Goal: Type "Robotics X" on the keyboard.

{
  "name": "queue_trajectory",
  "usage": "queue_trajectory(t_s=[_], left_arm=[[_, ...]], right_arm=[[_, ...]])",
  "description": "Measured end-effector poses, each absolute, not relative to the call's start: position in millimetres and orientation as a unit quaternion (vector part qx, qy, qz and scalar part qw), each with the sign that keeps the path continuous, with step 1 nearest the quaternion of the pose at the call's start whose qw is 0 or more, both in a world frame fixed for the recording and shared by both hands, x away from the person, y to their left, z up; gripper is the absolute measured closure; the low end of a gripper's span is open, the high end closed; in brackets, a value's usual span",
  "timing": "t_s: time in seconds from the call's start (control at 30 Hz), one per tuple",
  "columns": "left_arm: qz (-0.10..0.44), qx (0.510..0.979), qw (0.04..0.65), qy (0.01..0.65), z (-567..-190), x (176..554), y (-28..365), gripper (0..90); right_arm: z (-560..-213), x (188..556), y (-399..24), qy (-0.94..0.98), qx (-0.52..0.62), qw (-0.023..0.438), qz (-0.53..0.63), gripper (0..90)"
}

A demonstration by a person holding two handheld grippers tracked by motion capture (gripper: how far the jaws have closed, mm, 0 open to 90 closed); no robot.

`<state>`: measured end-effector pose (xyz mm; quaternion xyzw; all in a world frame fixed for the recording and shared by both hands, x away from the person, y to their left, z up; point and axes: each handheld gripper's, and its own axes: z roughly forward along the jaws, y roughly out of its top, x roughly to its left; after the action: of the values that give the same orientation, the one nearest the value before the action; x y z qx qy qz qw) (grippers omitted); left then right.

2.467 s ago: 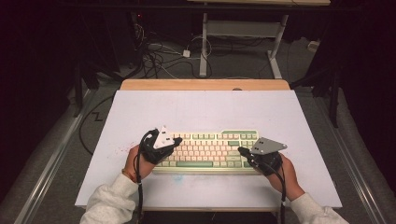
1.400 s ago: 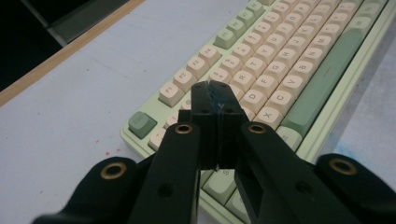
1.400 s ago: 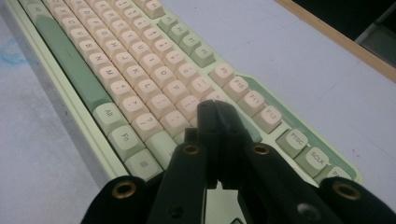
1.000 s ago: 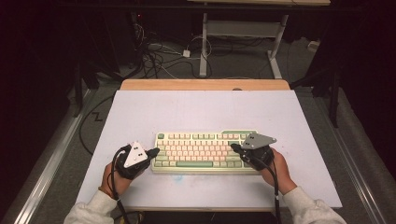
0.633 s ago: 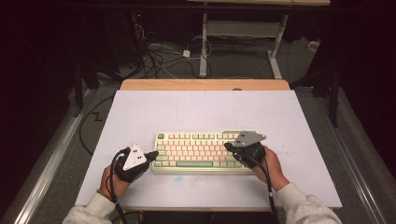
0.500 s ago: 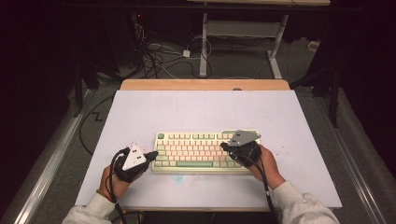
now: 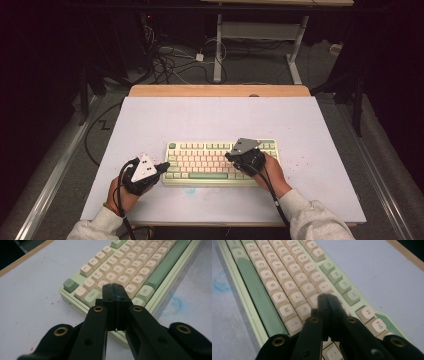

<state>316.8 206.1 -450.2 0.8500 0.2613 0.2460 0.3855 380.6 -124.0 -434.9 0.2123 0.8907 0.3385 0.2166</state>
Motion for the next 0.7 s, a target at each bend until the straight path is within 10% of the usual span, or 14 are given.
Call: queue_trajectory(t_s=[0.7], left_arm=[[0.243, 0.855, 0.38, 0.256, -451.2, 317.4, 204.3, 87.4]], right_arm=[[-444.9, 391.3, -115.2, 0.898, 0.221, 0.214, 0.315, 90.0]])
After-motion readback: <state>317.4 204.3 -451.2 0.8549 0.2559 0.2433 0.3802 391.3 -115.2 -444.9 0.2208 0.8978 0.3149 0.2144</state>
